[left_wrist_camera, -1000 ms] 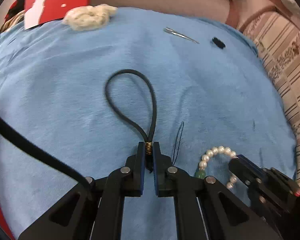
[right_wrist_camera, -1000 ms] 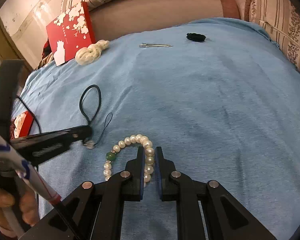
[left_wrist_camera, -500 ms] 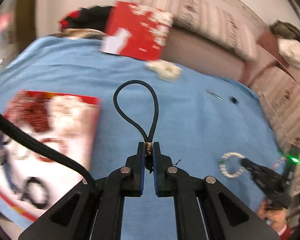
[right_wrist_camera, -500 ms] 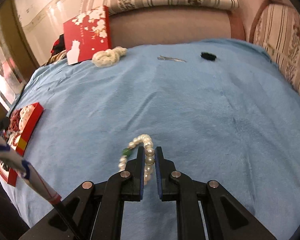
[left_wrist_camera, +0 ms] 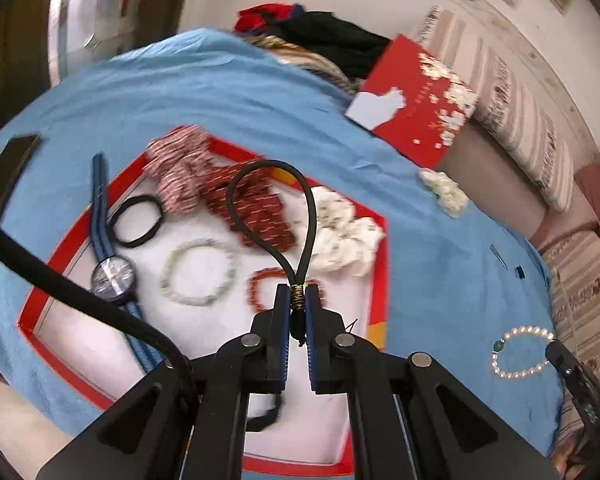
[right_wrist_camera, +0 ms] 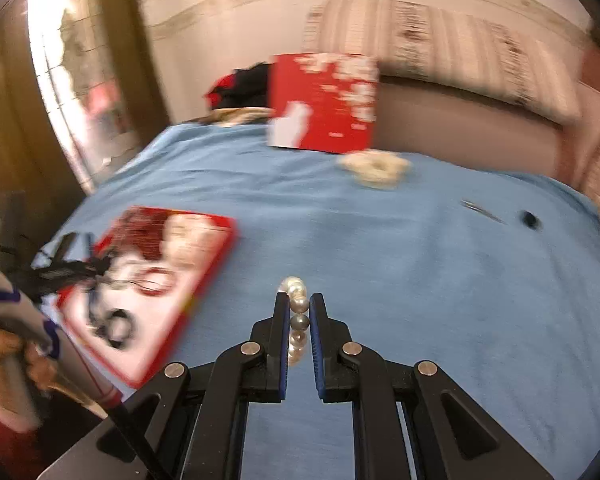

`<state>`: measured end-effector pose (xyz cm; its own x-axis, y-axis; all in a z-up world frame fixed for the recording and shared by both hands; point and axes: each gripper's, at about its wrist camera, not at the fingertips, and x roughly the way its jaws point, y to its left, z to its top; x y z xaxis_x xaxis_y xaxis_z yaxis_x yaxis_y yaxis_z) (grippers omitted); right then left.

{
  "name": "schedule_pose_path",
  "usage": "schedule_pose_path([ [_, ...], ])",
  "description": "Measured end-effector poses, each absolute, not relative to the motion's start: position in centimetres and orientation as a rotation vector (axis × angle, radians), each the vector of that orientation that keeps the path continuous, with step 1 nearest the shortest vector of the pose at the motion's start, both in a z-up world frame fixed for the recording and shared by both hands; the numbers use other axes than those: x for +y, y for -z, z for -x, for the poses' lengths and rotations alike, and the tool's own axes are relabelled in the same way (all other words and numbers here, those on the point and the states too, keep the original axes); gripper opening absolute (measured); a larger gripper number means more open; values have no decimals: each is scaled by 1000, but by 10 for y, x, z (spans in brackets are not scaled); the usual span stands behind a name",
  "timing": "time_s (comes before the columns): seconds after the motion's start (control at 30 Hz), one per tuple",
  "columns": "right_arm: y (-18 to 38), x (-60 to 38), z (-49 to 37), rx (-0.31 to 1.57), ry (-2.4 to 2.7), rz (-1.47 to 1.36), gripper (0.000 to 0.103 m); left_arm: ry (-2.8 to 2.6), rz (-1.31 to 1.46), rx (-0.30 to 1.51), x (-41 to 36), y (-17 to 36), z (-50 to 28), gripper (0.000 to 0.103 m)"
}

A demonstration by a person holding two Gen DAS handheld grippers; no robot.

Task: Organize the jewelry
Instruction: 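Carry the pearl bracelet and black cord to the red tray and release both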

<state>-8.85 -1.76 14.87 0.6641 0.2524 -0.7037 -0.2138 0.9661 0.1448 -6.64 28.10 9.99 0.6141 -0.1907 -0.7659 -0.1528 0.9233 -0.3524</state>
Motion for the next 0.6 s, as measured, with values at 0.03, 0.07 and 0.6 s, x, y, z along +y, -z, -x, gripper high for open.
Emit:
schedule_pose_path([
  [0.03, -152, -3, 86, 808, -298, -56, 10, 17, 426, 929, 288, -96, 66, 7],
  [0.07, -154, 10, 84, 815, -330, -60, 10, 13, 441, 939, 293, -93, 66, 7],
  [0.6, -74, 157, 35, 1064, -549, -81, 11, -78, 572, 1039, 349, -58, 67, 7],
])
